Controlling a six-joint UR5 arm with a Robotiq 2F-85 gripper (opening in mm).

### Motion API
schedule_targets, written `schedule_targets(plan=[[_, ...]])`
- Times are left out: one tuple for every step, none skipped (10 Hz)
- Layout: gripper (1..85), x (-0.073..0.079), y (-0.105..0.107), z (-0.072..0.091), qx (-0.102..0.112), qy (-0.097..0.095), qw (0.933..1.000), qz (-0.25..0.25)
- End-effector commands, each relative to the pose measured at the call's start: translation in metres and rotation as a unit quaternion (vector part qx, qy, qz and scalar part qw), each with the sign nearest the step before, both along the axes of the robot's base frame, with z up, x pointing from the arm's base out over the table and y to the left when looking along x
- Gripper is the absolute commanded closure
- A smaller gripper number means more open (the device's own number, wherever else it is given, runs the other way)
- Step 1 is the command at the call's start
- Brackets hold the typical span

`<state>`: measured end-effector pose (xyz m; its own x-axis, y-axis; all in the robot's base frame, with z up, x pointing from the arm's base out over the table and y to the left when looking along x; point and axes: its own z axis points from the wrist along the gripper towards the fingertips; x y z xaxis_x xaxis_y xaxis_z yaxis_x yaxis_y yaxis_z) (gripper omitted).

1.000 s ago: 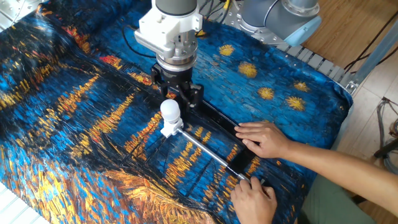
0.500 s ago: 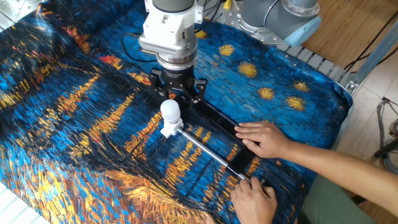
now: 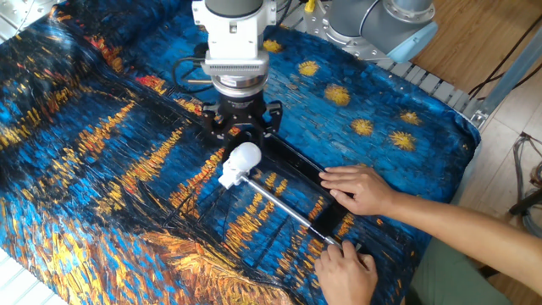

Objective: Install the light bulb by rotating it

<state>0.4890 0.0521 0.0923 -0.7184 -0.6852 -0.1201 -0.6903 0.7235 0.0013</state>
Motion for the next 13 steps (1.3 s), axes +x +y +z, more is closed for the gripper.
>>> schedule_targets(plan=[[23.0, 0.003, -0.008, 0.001, -0.009, -0.007, 0.9993, 0.036], [22.3, -0.001, -0.009, 0.001, -0.002, 0.000, 0.9997, 0.024], [20.3, -0.004, -0.008, 0.003, 0.013, 0.004, 0.9997, -0.020], [17.7, -0.010, -0.008, 0.009, 0.012, 0.015, 0.9967, -0.079], [18.0, -0.010, -0.009, 0.015, 0.001, 0.017, 0.9949, -0.100], [18.3, -0.004, -0.001, 0.018, 0.012, 0.010, 0.9926, -0.120], [18.3, 0.004, 0.006, 0.020, 0.021, -0.001, 0.9891, -0.146], [19.0, 0.008, 0.017, 0.021, 0.036, 0.003, 0.9784, -0.204], [21.3, 0.013, 0.025, 0.023, 0.050, 0.005, 0.9682, -0.245], [21.7, 0.016, 0.031, 0.025, 0.062, 0.006, 0.9624, -0.265], [22.0, 0.019, 0.035, 0.024, 0.067, 0.001, 0.9601, -0.272], [22.0, 0.027, 0.035, 0.021, 0.066, -0.012, 0.9590, -0.275], [23.0, 0.034, 0.031, 0.015, 0.056, -0.027, 0.9597, -0.274]])
